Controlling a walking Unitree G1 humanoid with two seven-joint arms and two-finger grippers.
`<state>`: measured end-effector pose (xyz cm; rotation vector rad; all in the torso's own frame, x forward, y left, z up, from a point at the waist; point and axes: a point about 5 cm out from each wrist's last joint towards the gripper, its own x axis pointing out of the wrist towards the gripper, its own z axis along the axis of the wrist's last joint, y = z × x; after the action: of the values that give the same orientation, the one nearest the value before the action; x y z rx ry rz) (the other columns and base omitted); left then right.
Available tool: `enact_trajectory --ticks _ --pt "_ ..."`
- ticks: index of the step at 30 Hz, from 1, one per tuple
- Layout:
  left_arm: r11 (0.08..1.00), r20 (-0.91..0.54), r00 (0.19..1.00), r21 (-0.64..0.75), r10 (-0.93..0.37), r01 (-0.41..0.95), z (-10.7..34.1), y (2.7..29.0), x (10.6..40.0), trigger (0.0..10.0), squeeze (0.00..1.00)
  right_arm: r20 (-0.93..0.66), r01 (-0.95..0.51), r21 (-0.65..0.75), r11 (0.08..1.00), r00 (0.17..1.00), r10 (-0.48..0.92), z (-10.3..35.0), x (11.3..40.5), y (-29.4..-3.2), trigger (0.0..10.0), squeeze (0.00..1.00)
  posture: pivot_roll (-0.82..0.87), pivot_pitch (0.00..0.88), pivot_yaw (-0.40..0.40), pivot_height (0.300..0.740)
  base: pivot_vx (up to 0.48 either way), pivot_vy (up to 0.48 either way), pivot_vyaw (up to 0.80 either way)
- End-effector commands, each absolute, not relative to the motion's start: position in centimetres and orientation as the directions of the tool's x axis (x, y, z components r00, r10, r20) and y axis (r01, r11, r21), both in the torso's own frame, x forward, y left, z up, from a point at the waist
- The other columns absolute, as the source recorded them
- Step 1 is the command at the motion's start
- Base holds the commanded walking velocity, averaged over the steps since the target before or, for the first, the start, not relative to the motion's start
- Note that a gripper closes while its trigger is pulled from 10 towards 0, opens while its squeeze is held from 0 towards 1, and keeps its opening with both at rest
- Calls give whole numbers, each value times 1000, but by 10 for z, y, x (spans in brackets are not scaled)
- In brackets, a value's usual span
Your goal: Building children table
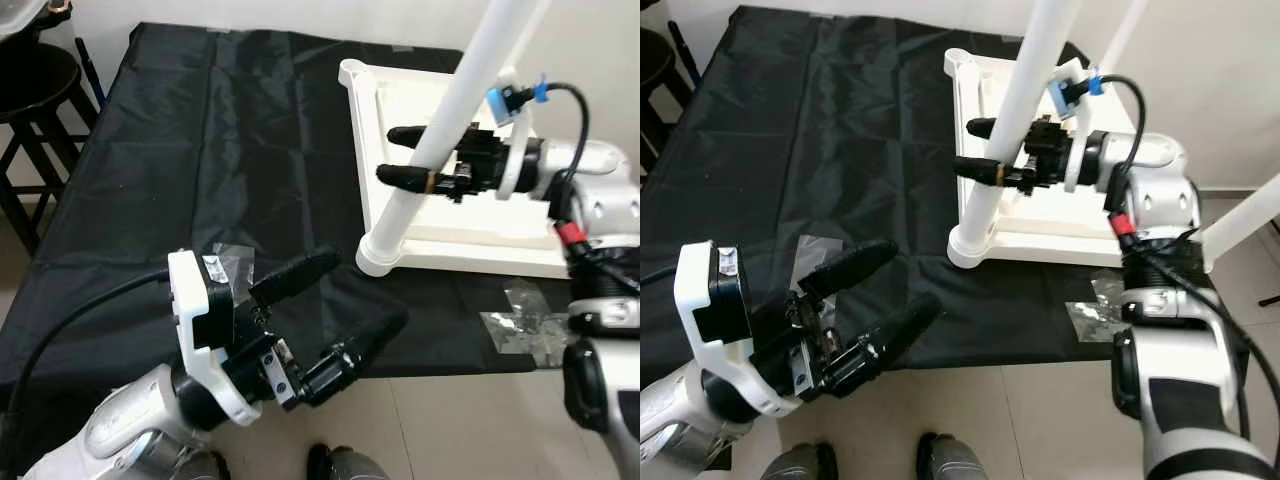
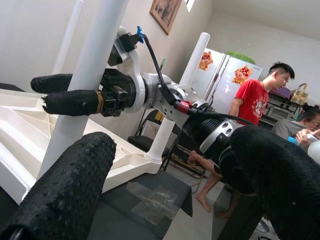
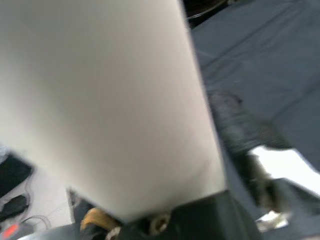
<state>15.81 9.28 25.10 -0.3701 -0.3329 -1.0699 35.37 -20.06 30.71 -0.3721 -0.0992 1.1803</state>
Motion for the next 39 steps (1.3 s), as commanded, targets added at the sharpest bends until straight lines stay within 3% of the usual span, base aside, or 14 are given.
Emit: enact_trajectory --ticks 1,10,14,15,19,25,26,28,29,30,31,33,34,39 --pt "418 432 431 -130 -792 899 252 92 154 10000 0 -98 -880 -356 313 368 925 309 353 -199 0 0 19 236 -133 740 0 0 0" --pt "414 437 425 -125 -793 901 251 90 158 10000 0 2 -841 -292 456 476 879 277 345 -193 0 0 -4 214 -132 740 0 0 0" --pt "410 441 419 -120 -794 904 250 90 162 10000 0 94 -544 -198 816 818 568 248 336 -192 0 0 -34 189 -145 740 0 0 0" --pt "411 443 416 -115 -794 905 249 90 164 10000 0 103 -142 -117 983 983 154 228 319 -208 0 0 -48 167 -163 740 0 0 0" --pt "415 455 412 -99 -789 904 250 90 170 10000 0 -45 72 -75 995 996 -75 175 283 -190 0 0 -51 134 -164 740 0 0 0" --pt "403 476 381 -60 -793 913 252 88 182 10000 0 -48 -53 -13 999 997 52 157 302 -143 0 0 -62 84 -159 740 0 0 0" --pt "403 475 380 -56 -794 913 251 88 183 10000 0 -50 -70 -6 998 996 70 158 305 -138 1725 0 -62 75 -160 740 0 0 0" --pt "404 473 380 -55 -795 913 251 88 183 10000 0 -56 -81 -1 997 995 81 159 306 -135 1725 0 -62 78 -158 740 0 0 0" --pt "404 474 380 -55 -795 913 251 88 183 10000 0 -69 -128 -1 992 989 127 158 306 -131 10000 0 -60 74 -155 740 0 0 0" --pt "403 475 379 -55 -794 914 251 88 183 10000 0 -90 -152 -4 988 984 151 159 302 -125 10000 0 -62 78 -145 740 0 0 0" --pt "401 476 377 -55 -794 914 251 88 183 10000 0 -91 -153 12 988 984 153 161 299 -123 10000 765 -62 79 -143 740 0 0 0" --pt "401 476 377 -55 -794 914 251 88 183 10000 0 -91 -153 12 988 984 153 161 299 -123 10000 765 -62 79 -143 740 0 0 0" --pt "399 478 376 -56 -794 915 251 88 183 10000 0 -75 -202 11 979 977 202 166 298 -120 10000 1000 -61 90 -140 740 0 0 0" --pt "391 476 372 -62 -797 918 251 87 181 10000 0 35 -389 10 921 921 388 189 301 -127 10000 1000 -61 112 -140 740 0 0 0"
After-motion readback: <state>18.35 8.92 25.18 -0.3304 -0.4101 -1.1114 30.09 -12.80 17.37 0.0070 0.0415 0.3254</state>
